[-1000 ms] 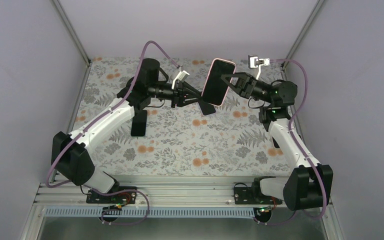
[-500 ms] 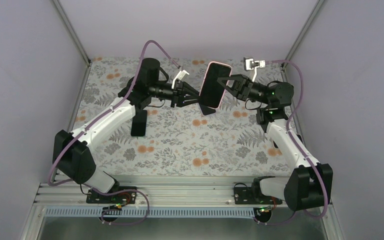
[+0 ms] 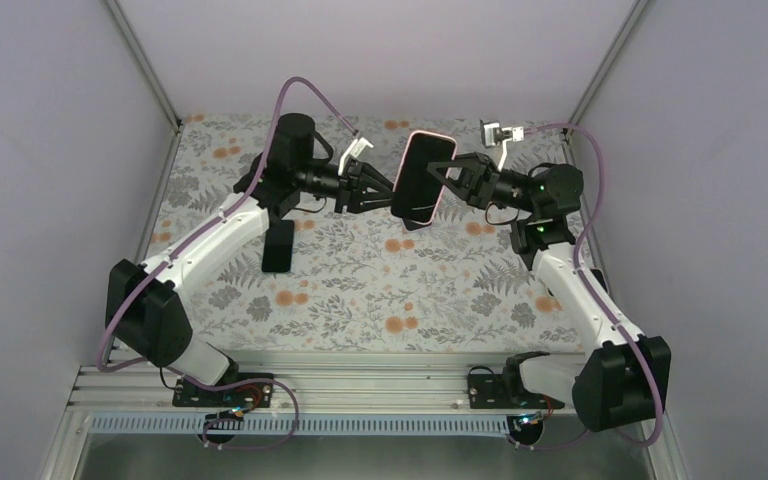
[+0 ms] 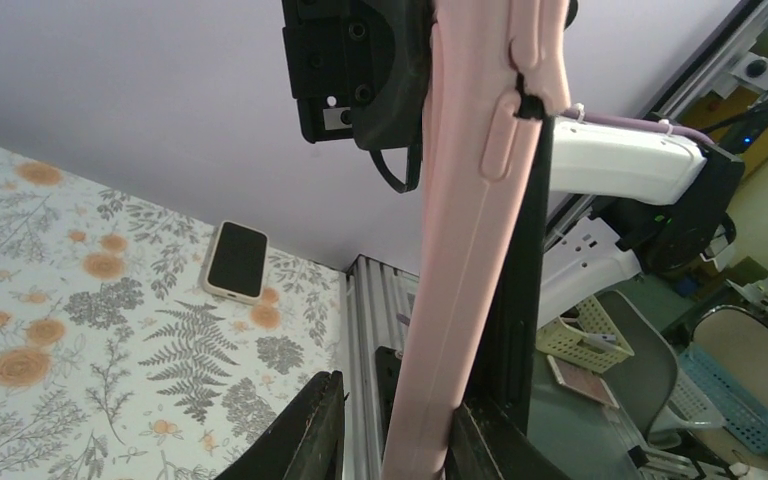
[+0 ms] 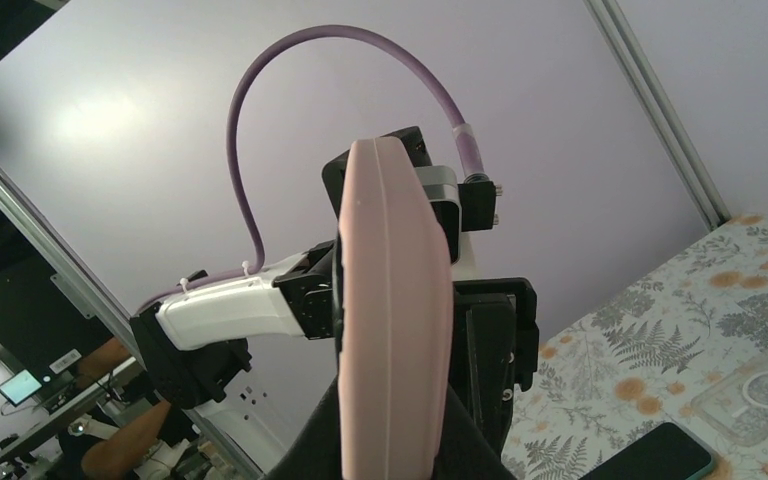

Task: Take the phone out of the phone case
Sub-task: Remove the phone case from the phone.

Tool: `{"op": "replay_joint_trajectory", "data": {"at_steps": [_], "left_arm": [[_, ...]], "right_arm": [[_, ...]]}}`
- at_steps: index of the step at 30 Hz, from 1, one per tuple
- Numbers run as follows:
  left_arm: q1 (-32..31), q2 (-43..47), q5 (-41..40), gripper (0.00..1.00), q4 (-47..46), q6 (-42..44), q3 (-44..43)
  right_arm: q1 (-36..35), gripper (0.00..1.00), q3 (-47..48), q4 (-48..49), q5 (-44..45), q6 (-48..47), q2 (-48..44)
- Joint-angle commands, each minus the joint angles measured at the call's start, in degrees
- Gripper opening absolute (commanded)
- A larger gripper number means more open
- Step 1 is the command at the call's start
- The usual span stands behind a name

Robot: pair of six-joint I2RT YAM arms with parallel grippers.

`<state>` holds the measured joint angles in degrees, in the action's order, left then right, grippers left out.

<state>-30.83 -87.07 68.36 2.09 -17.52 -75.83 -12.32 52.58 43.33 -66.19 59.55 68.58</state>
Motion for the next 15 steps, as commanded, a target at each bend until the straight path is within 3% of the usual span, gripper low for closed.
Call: {"op": "replay_joint_trajectory", "data": {"at_steps": [1, 15], "left_arm": [[0.08, -0.21, -1.26, 0.25, -7.56, -1.40, -3.45], [0.01, -0.54, 4.43, 0.25, -11.91, -5.04, -5.79]], "right_arm": [[-4.30, 0.04, -0.02, -5.17, -8.99, -3.57, -1.59], [-8.37, 0.04, -0.87, -11.46, -9.88, -9.70, -0.55]]}}
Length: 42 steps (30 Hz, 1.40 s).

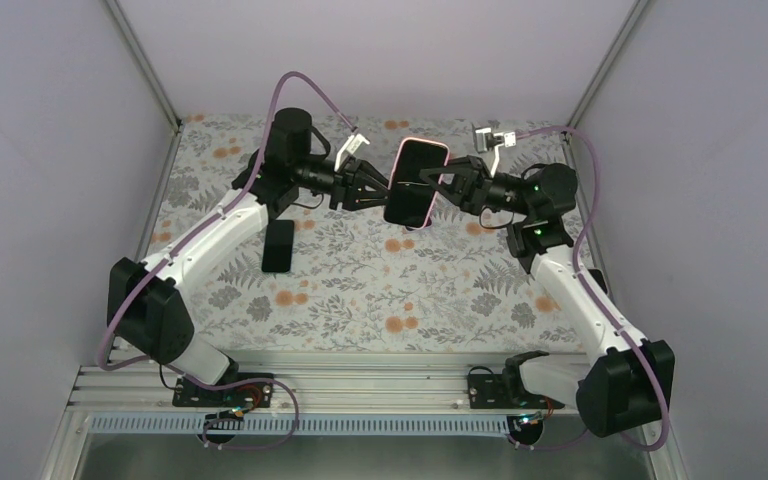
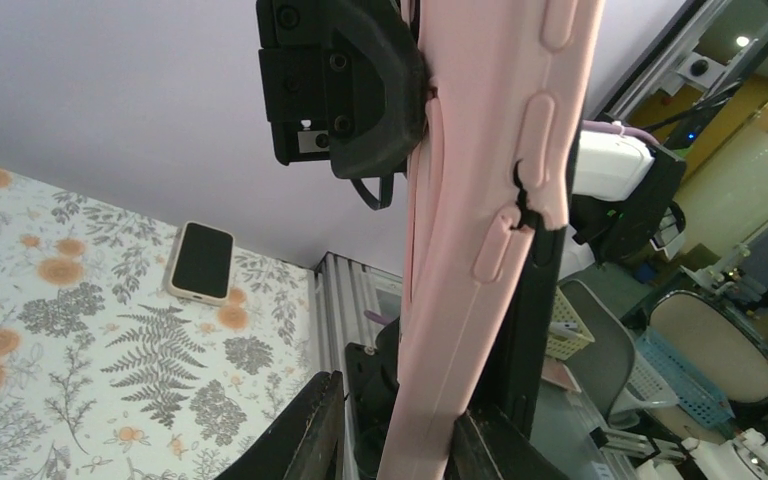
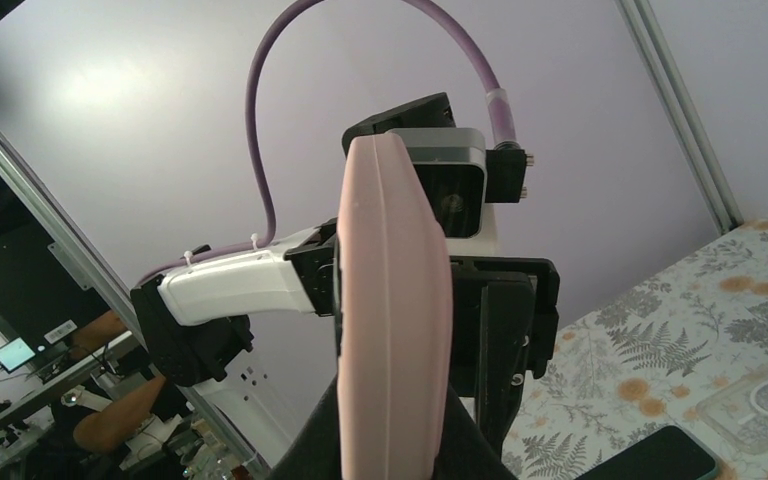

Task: Take the phone out of the phone case
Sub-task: Remove the phone case from the phone.

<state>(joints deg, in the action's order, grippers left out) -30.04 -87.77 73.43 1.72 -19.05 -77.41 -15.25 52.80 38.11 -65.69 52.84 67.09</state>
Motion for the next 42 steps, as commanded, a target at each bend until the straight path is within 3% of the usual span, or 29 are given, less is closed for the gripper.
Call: {"op": "replay_joint_trajectory", "data": {"at_steps": [1, 27, 36, 42], "left_arm": [[-0.80, 0.16, -0.25, 0.25, -12.16, -4.01, -4.12], [-2.82, -0.59, 2.04, 0.24, -17.76, -9.21, -3.63], [-2.15, -0.65, 1.62, 0.03, -25.24, -16.73, 0.27], [0.82, 0.75, 0.21, 0.03, -30.38, -22.23, 4.61]], "right_arm": [[-5.82, 0.04, -1.18, -6.59, -10.34, -3.42, 1.20], [-11.90, 0.04, -1.86, -9.63, -10.86, -6.52, 6.96], [-10.01, 0.04, 4.76, -16.31, -11.47, -10.24, 9.49], [-5.74, 0.04, 9.04, -19.88, -12.48, -10.29, 10.70]]}}
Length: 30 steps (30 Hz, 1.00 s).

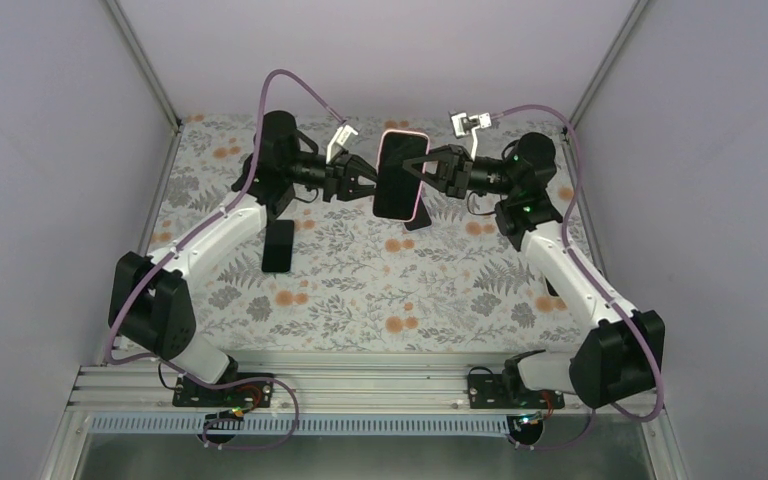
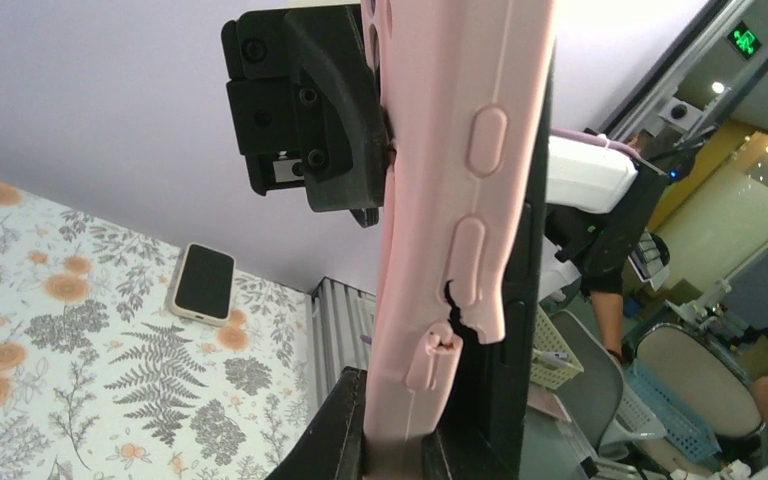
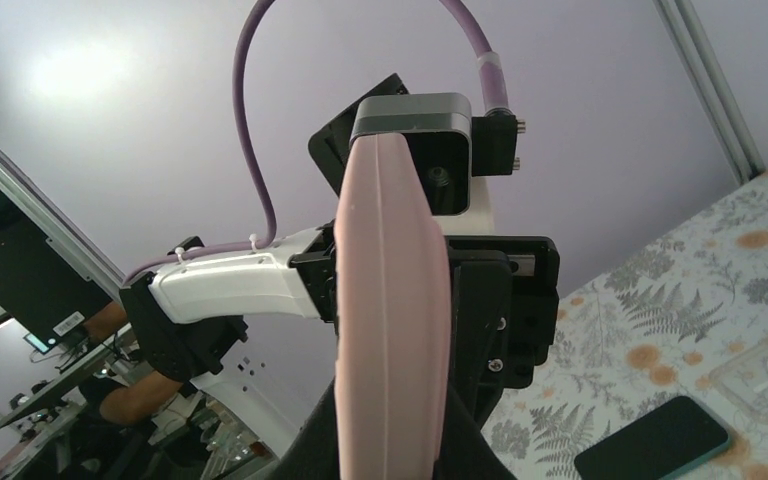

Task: Take the phone out of the phone case
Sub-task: Remove the phone case from the phone.

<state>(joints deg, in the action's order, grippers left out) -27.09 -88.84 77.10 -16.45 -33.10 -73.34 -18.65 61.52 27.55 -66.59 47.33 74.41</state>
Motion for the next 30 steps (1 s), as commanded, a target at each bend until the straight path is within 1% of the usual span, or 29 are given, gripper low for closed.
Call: {"op": "replay_joint_trajectory", "data": {"at_steps": [1, 2, 3, 4, 5, 6, 9, 11, 14, 18, 22, 23, 24, 26, 30], "left_arm": [[-1.55, 2.02, -3.80, 0.02, -13.17, -9.25, 1.32], [-1.32, 2.24, -4.02, 0.02, -13.74, -9.94, 1.83], [-0.97, 2.38, -4.32, 0.03, -13.90, -10.42, 2.22], [-0.64, 2.43, -4.88, 0.02, -13.65, -10.67, 2.41], [-0.16, 2.40, -5.33, 0.02, -13.17, -10.87, 2.48], [0.32, 2.28, -5.83, 0.02, -12.61, -10.96, 2.43], [1.87, 1.87, -7.69, 0.02, -10.77, -11.81, 2.88], [2.86, 1.63, -9.14, 0.02, -10.45, -13.30, 3.66], [4.06, 1.38, -11.36, 0.02, -9.76, -15.03, 4.68], [5.53, 1.12, -15.17, 0.02, -6.26, -16.10, 5.15], [6.54, 0.42, -20.07, 0.02, -2.89, -18.97, 5.18], [6.63, 0.22, -21.50, 0.02, -1.47, -19.00, 4.55], [6.69, -0.07, -23.05, 0.02, 1.11, -18.50, 3.55], [6.70, -0.81, -26.08, 0.02, 6.67, -17.65, 1.53], [6.71, -1.84, -28.88, 0.02, 9.78, -18.96, -0.05]], "right_arm": [[-1.93, 0.04, 0.78, -9.60, -11.51, -4.60, 3.48], [-1.49, 0.06, 1.37, -9.85, -11.36, -4.49, 3.65], [-1.05, 0.11, 2.11, -10.37, -11.01, -4.51, 3.71], [-0.51, 0.20, 2.91, -11.08, -10.68, -4.71, 3.90], [0.09, 0.25, 3.92, -11.81, -10.41, -5.06, 3.99], [0.71, 0.34, 4.93, -13.04, -10.00, -5.70, 4.10], [2.59, 0.46, 9.13, -18.92, -8.67, -10.18, 4.66], [3.87, 0.51, 11.64, -22.26, -7.35, -12.87, 4.93], [5.65, 0.65, 14.16, -26.25, -4.55, -16.62, 4.96], [6.11, 0.81, 16.90, -33.13, 3.21, -25.59, 4.17], [3.79, 0.92, 17.10, -37.65, 15.31, -34.59, 1.80], [2.63, 0.96, 17.26, -38.91, 18.67, -36.96, 1.46], [1.34, 0.98, 17.36, -40.09, 22.13, -39.47, 1.24], [-1.52, 0.97, 17.00, -41.24, 28.67, -43.81, 0.60], [-7.33, 0.92, 15.31, -41.37, 41.43, -51.71, -0.14]]}}
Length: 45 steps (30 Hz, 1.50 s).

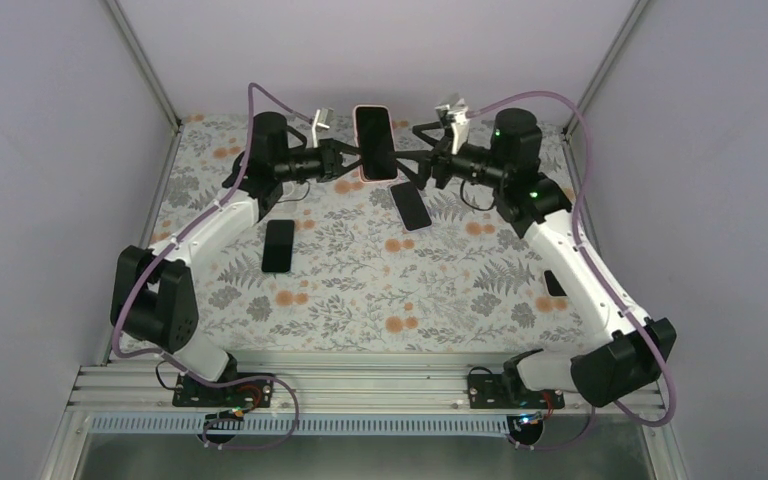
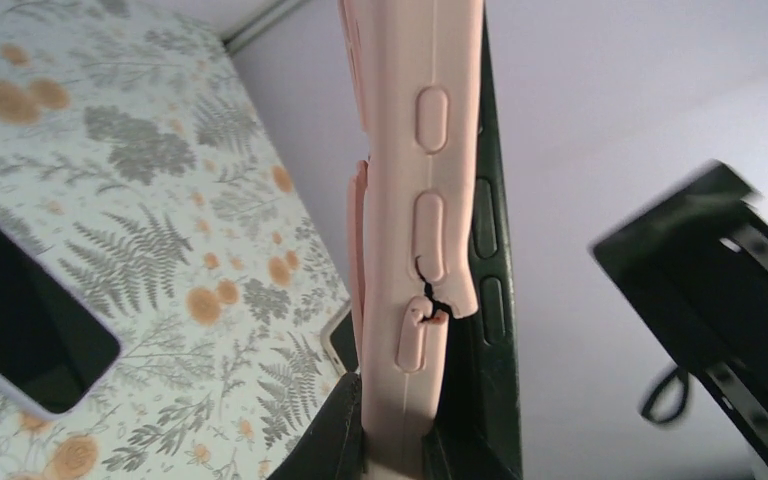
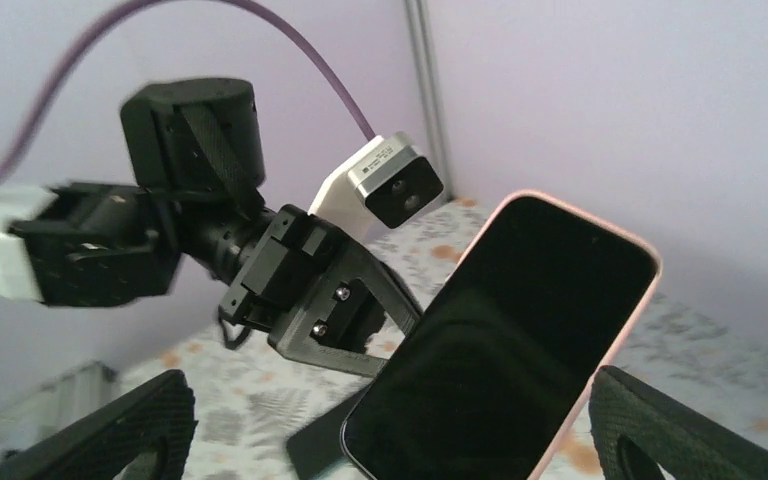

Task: Take the phone out of the phone case
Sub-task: Remove the phone case from the phone.

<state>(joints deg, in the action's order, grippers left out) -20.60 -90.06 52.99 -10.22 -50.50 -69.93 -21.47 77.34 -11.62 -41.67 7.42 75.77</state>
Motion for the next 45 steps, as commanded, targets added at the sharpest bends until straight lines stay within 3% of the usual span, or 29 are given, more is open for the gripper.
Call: {"op": "replay_joint_trajectory", "data": {"at_steps": [1, 5, 17, 35, 45], "left_arm": [[0.27, -0.78, -5.46, 0.03, 4.29, -1.81, -3.72], [0.21, -1.08, -6.23, 0.02, 4.87, -3.18, -3.80], [0.27, -0.65, -5.54, 0.02, 2.91, -4.93, -2.81], [0.22, 1.35, -2.50, 0.02, -3.22, -9.59, -0.28], [0.12, 1.54, -0.23, 0.03, -7.77, -13.63, 0.96]], "right_arm": [[-6.38, 0.92, -0.79, -2.18, 20.33, -13.37, -1.38], [-12.37, 0.82, -2.12, -1.51, 30.87, -20.27, -0.73], [-24.28, 0.72, -6.24, 4.54, 52.11, -32.72, 3.48], [-27.03, 0.65, -9.68, 14.33, 66.70, -44.59, 6.70], [-27.13, 0.51, -13.78, 24.82, 71.75, -54.87, 6.60]]}}
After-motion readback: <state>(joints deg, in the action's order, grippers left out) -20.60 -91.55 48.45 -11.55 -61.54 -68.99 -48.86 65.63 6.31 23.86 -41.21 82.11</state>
